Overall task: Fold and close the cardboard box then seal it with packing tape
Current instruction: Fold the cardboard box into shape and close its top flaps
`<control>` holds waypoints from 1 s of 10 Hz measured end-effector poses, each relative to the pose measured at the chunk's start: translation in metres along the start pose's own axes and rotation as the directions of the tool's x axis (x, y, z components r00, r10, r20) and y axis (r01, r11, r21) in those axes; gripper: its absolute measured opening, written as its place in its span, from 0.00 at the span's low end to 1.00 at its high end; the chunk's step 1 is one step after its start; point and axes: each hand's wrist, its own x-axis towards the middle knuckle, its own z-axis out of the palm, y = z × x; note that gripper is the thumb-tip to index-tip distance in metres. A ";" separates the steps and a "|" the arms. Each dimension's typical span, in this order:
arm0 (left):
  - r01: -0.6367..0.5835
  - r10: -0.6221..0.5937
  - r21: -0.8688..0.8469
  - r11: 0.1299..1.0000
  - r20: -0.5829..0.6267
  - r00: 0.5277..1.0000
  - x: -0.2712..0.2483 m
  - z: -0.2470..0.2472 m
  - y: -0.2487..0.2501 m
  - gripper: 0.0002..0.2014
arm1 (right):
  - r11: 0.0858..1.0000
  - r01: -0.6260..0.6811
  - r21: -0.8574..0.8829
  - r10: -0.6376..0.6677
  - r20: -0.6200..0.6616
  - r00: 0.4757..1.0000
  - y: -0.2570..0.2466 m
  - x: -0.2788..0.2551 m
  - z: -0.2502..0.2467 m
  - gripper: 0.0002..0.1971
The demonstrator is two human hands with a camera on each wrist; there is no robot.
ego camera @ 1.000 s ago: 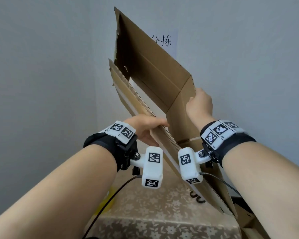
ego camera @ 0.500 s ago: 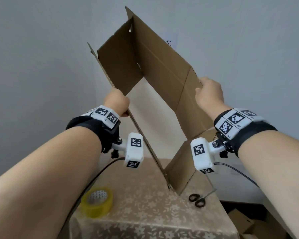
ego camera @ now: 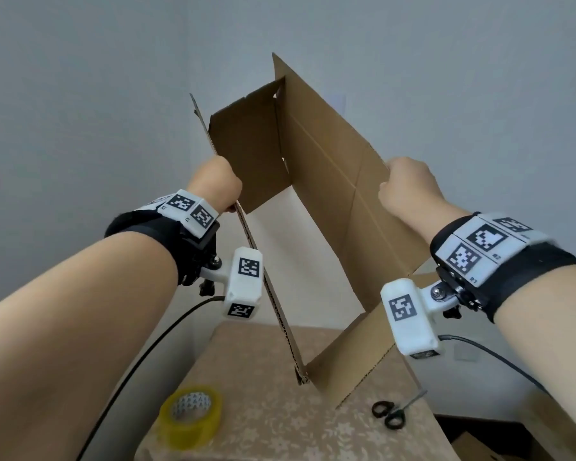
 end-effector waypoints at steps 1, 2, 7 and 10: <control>-0.029 0.029 -0.008 1.000 -0.001 1.000 -0.004 -0.003 0.002 0.11 | 1.000 0.006 -0.026 -0.005 0.039 0.999 0.002 -0.001 0.003 0.13; -0.067 0.068 -0.089 0.994 0.006 0.998 -0.011 -0.002 0.003 0.11 | 0.999 -0.039 0.016 0.038 0.073 0.997 0.002 -0.009 0.003 0.11; 0.111 -0.030 -0.108 0.988 0.570 0.821 -0.050 0.034 0.000 0.30 | 0.982 -0.174 0.075 0.147 0.278 0.949 0.050 -0.006 0.025 0.11; 0.220 -0.120 -0.230 0.948 0.382 0.916 -0.033 0.087 -0.007 0.05 | 0.993 -0.040 -0.112 0.099 0.597 0.796 0.051 -0.005 0.014 0.11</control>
